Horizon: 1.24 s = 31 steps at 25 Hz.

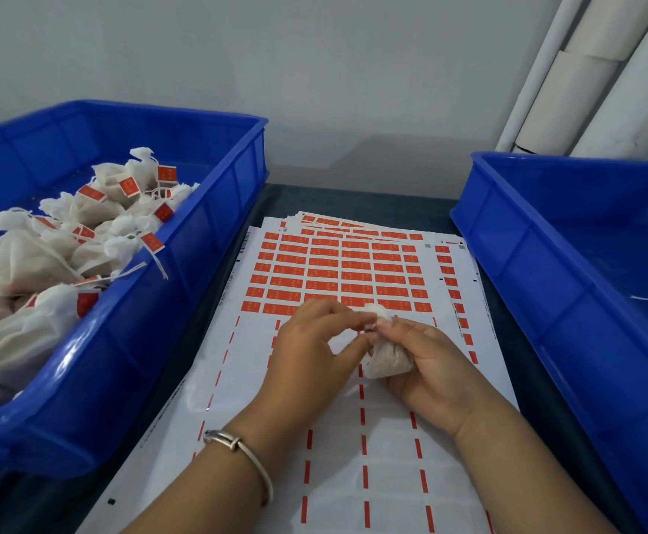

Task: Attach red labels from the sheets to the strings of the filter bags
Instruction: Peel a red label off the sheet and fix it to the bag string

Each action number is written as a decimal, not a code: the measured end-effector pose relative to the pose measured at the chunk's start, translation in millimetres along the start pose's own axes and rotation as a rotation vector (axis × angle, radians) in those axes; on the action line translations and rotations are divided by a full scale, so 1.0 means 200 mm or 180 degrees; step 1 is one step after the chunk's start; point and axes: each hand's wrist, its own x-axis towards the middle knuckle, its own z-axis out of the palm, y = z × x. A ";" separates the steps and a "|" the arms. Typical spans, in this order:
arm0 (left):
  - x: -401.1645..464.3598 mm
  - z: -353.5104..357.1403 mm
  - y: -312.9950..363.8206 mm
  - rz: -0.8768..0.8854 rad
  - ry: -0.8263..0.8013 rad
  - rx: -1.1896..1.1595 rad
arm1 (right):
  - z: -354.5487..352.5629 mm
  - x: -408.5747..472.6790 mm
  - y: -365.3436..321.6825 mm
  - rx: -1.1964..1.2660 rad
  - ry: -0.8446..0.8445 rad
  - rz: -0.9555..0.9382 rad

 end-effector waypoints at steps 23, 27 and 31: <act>0.02 0.00 -0.02 -0.0592 -0.0319 -0.0065 | -0.01 0.01 0.02 -0.0510 0.0272 -0.0221; 0.03 -0.03 -0.02 -0.0671 -0.0130 -0.0169 | -0.02 0.01 0.01 -0.0348 0.0334 -0.0279; 0.03 -0.05 -0.02 -0.0738 0.0005 0.0103 | -0.02 0.02 0.01 -0.0274 0.0395 -0.0252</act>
